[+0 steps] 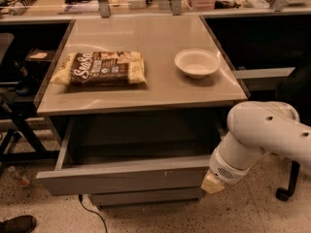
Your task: Close top drawer
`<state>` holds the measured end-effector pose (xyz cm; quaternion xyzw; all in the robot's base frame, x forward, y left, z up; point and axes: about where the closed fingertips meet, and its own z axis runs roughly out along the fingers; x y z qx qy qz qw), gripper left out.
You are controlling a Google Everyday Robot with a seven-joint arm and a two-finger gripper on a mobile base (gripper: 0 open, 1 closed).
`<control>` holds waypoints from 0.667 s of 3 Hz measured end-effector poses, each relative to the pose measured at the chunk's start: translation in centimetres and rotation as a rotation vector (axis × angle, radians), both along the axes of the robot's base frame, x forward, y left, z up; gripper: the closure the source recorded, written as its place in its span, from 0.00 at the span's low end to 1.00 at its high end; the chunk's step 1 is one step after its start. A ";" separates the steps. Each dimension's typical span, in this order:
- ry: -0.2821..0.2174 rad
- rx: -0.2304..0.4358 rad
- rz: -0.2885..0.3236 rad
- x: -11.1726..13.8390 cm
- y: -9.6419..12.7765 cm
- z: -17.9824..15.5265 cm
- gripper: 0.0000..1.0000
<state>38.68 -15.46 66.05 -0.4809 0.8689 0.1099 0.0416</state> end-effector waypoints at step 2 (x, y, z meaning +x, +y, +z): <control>-0.001 0.004 -0.002 1.6 0.6 -0.9 0.81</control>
Offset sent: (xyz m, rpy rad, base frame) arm 0.0123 0.0043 -0.0062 0.0029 -0.0013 -0.0019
